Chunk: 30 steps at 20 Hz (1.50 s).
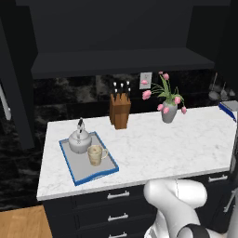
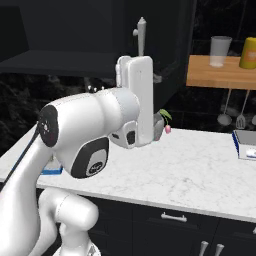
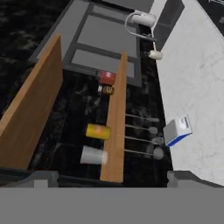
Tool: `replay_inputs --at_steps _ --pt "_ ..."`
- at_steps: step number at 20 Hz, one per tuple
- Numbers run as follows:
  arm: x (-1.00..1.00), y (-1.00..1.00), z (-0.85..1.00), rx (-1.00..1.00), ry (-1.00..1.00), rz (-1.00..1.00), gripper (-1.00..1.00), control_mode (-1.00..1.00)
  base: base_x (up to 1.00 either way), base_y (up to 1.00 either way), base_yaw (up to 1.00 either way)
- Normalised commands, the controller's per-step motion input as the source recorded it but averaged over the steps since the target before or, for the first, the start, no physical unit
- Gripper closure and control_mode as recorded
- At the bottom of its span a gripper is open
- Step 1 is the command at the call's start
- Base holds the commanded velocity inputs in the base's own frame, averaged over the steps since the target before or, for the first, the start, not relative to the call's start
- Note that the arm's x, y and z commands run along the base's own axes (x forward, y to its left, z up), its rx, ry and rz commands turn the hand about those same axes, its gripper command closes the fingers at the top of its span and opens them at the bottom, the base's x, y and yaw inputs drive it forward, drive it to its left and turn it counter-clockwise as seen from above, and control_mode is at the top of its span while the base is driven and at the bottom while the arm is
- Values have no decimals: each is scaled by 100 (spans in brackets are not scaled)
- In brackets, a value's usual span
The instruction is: Pick the kettle from the counter and place it on the tray. Then pick the mug from the cabinet and place it on the tray. Then close the cabinet doors.
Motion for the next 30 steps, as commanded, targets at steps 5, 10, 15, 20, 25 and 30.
replay_inputs --at_steps 5,10,15,20,25,30 --pt "50 80 -18 0 0 25 -100 -100 0 0 0" --pt "61 81 -7 0 0 22 -100 -100 0 0 0" --pt "72 67 -3 0 12 21 -100 -100 0 0 0" --pt "75 73 -12 0 7 19 -100 -100 0 0 0" --pt "86 85 -21 0 0 11 -100 -100 0 0 0" --pt "100 43 -13 5 0 10 -100 -100 0 0 0"
